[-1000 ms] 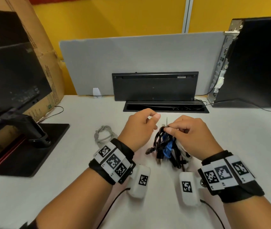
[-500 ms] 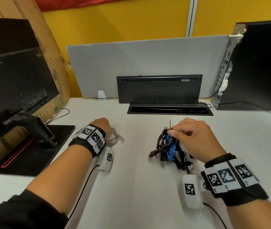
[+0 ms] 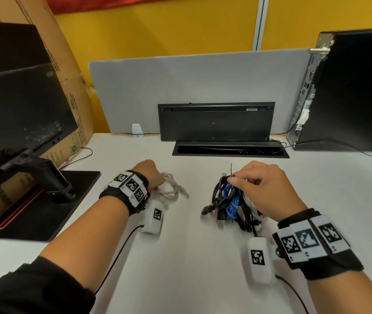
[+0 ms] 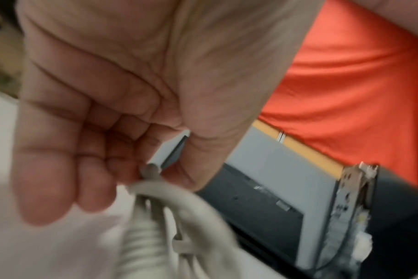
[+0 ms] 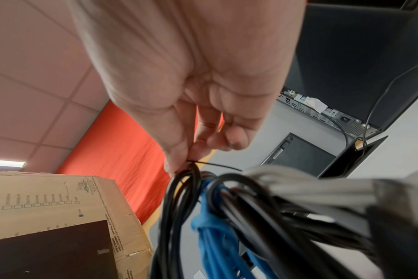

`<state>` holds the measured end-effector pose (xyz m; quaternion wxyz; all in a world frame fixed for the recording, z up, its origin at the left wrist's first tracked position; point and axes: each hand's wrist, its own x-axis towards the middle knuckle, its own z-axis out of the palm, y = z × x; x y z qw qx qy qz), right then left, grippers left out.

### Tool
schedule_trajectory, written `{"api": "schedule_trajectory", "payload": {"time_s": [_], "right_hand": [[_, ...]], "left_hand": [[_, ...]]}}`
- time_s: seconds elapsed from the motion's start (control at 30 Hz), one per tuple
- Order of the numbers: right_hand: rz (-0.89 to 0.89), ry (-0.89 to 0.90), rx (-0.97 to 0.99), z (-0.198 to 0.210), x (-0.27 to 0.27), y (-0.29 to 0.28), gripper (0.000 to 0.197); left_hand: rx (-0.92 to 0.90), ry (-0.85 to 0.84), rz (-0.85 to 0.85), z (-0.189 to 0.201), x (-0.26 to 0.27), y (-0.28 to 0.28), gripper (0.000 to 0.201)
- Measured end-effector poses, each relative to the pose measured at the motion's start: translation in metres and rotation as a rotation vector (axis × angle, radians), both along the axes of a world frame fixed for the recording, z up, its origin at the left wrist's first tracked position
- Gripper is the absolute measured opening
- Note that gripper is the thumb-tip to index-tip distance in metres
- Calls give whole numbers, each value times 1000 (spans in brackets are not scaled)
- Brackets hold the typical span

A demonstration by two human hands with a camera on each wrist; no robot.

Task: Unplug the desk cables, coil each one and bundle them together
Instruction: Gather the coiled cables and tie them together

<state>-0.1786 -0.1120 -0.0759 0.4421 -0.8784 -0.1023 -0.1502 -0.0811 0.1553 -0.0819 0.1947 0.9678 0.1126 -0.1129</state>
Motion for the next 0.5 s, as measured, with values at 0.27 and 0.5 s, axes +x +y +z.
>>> {"api": "schedule_trajectory", "payload": {"time_s": [0.27,0.5], "right_hand": [[1,3,-7,5,-2,1,10],[-1,9,-31,9,-3,0,12]], "left_hand": [[-646,-188,-93,27,-24,-46,23],[-988,-220,-319,47,-69,-90,23]]}}
